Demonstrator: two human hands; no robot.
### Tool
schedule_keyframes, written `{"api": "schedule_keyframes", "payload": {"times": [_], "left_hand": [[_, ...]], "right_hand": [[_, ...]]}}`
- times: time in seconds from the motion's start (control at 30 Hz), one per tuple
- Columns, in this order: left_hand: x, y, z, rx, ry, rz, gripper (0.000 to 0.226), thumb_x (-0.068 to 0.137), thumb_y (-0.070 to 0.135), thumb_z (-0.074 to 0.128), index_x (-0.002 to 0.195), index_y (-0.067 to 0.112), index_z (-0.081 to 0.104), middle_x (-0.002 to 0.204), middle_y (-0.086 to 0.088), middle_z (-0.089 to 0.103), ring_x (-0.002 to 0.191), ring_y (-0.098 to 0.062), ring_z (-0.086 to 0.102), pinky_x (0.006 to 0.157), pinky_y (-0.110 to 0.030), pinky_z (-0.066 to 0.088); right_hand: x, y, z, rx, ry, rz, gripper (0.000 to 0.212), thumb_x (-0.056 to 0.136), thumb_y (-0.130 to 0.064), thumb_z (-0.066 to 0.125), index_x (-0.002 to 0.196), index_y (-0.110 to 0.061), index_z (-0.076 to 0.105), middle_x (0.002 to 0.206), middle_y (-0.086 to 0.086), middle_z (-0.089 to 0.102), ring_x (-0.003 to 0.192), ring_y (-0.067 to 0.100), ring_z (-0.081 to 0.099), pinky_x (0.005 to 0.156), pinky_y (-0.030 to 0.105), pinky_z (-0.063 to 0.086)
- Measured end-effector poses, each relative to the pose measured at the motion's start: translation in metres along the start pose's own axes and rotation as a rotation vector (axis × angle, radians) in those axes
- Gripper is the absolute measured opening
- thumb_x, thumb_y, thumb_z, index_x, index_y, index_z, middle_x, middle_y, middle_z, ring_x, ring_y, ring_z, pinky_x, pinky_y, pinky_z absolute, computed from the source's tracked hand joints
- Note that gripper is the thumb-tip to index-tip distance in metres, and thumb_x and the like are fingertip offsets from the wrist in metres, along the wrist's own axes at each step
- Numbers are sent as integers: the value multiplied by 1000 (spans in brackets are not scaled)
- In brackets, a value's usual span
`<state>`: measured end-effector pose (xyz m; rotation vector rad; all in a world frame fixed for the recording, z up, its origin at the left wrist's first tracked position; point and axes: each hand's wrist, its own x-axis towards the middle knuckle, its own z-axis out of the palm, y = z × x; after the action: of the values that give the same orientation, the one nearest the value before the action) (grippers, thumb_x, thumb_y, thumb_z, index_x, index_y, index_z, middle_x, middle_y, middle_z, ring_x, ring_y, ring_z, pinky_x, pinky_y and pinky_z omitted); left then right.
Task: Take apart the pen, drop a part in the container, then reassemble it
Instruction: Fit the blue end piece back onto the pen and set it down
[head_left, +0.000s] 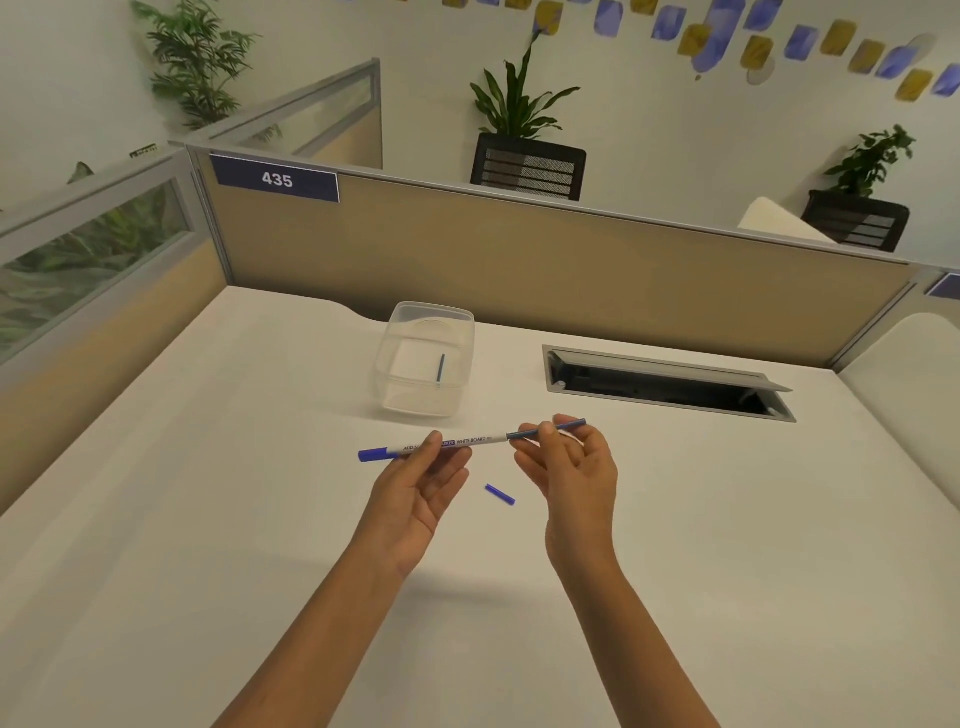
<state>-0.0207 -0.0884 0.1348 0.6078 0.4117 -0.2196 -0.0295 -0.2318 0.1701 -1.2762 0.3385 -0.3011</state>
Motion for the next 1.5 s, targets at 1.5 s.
{"api": "schedule_keyframes", "payload": {"times": [1.5], "left_hand": [[90,-20,-104,297,221,-84,12,85,19,65,90,8,69,82,-6,77,85,-17,73,71,-31,54]], "right_hand": [[65,144,-47,-808,-177,-36,13,88,-12,58,84,-21,66,82,-9,67,77,8,60,64,9,42]]}}
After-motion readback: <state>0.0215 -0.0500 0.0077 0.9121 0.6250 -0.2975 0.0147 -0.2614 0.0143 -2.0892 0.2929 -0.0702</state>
